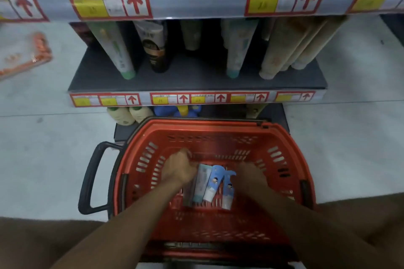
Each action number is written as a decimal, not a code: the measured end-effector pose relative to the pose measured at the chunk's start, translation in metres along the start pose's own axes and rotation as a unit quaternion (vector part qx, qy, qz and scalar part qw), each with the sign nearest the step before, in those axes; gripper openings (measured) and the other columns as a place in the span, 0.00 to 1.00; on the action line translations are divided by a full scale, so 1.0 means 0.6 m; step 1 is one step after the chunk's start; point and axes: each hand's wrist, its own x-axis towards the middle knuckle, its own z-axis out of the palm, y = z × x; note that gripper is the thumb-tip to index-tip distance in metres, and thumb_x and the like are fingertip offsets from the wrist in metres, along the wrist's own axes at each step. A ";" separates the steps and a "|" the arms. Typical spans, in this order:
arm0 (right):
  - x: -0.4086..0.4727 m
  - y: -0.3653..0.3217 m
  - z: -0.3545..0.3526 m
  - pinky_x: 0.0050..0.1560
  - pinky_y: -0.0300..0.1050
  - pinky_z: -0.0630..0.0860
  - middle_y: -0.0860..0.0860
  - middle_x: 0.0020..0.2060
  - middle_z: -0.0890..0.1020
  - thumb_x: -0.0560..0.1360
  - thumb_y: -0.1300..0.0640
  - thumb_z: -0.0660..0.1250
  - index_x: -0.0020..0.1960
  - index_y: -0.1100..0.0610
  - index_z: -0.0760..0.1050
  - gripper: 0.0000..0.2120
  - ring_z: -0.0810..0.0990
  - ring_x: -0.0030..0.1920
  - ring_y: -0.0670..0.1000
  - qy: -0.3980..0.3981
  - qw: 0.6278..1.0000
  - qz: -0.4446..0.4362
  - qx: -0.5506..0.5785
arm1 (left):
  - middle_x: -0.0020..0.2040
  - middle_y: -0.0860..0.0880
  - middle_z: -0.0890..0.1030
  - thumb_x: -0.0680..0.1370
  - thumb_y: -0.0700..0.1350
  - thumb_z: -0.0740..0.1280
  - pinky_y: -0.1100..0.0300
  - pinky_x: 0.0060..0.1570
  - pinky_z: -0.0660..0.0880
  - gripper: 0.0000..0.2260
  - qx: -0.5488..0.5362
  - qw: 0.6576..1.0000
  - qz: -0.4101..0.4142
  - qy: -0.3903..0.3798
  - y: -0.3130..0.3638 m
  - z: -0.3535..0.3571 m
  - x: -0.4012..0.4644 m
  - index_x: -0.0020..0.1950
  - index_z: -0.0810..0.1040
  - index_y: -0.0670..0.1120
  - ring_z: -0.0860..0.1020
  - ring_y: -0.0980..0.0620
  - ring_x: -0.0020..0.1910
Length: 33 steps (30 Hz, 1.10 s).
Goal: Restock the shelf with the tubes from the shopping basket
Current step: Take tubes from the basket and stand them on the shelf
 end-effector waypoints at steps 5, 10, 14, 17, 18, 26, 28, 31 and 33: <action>0.063 0.037 0.128 0.54 0.50 0.73 0.63 0.61 0.79 0.81 0.57 0.63 0.66 0.65 0.73 0.17 0.79 0.63 0.62 -0.103 0.990 0.027 0.094 | 0.55 0.44 0.85 0.79 0.54 0.68 0.54 0.51 0.79 0.13 0.001 0.998 -0.054 -0.045 -0.067 0.086 0.039 0.59 0.80 0.49 0.83 0.42 0.56; 0.136 0.095 0.255 0.64 0.52 0.70 0.59 0.61 0.78 0.82 0.61 0.63 0.65 0.67 0.75 0.14 0.76 0.63 0.58 -0.105 0.976 0.016 0.192 | 0.58 0.43 0.84 0.81 0.49 0.68 0.59 0.51 0.74 0.10 -0.004 0.993 -0.091 -0.082 -0.118 0.154 0.066 0.58 0.81 0.45 0.82 0.44 0.58; 0.109 0.061 0.214 0.66 0.48 0.71 0.63 0.70 0.73 0.80 0.54 0.69 0.72 0.65 0.71 0.25 0.74 0.69 0.60 -0.112 0.976 0.086 0.163 | 0.59 0.42 0.83 0.80 0.50 0.70 0.53 0.56 0.78 0.15 0.011 0.986 -0.132 -0.105 -0.138 0.188 0.085 0.61 0.77 0.41 0.82 0.42 0.58; 0.112 0.061 0.226 0.70 0.53 0.68 0.60 0.75 0.67 0.77 0.50 0.71 0.75 0.60 0.69 0.31 0.69 0.73 0.62 -0.134 0.979 0.097 0.120 | 0.59 0.43 0.82 0.78 0.47 0.75 0.55 0.55 0.78 0.21 0.029 0.979 -0.152 -0.135 -0.137 0.201 0.094 0.64 0.72 0.40 0.82 0.43 0.60; 0.118 0.062 0.234 0.70 0.53 0.68 0.59 0.75 0.67 0.78 0.48 0.70 0.75 0.59 0.69 0.30 0.68 0.73 0.62 -0.139 0.982 0.087 0.092 | 0.60 0.43 0.82 0.75 0.47 0.78 0.55 0.56 0.78 0.25 0.026 0.978 -0.155 -0.140 -0.137 0.204 0.096 0.65 0.71 0.41 0.81 0.43 0.60; 0.129 0.058 0.260 0.42 0.33 0.66 0.56 0.64 0.80 0.84 0.46 0.59 0.72 0.54 0.71 0.20 0.79 0.62 0.56 -0.141 0.979 0.096 0.109 | 0.59 0.44 0.82 0.73 0.45 0.80 0.54 0.54 0.81 0.25 0.003 0.975 -0.171 -0.144 -0.156 0.225 0.111 0.64 0.70 0.43 0.82 0.44 0.59; 0.132 0.063 0.260 0.39 0.31 0.67 0.57 0.62 0.81 0.82 0.45 0.63 0.68 0.56 0.75 0.20 0.80 0.60 0.56 -0.144 0.977 0.104 0.116 | 0.60 0.44 0.82 0.73 0.47 0.80 0.52 0.57 0.81 0.26 0.003 0.970 -0.178 -0.167 -0.159 0.225 0.112 0.64 0.72 0.44 0.81 0.44 0.60; 0.124 0.067 0.249 0.46 0.36 0.69 0.58 0.61 0.81 0.80 0.49 0.68 0.66 0.61 0.76 0.20 0.80 0.61 0.56 -0.169 0.972 0.117 0.116 | 0.61 0.44 0.82 0.73 0.48 0.80 0.54 0.56 0.81 0.26 0.005 0.965 -0.192 -0.181 -0.159 0.218 0.111 0.65 0.71 0.43 0.82 0.45 0.59; 0.116 0.071 0.243 0.48 0.37 0.72 0.56 0.61 0.81 0.77 0.50 0.73 0.66 0.60 0.76 0.22 0.80 0.61 0.55 -0.165 0.968 0.131 0.134 | 0.62 0.44 0.82 0.73 0.48 0.80 0.54 0.56 0.80 0.31 -0.004 0.964 -0.201 -0.176 -0.160 0.212 0.107 0.69 0.68 0.43 0.81 0.45 0.60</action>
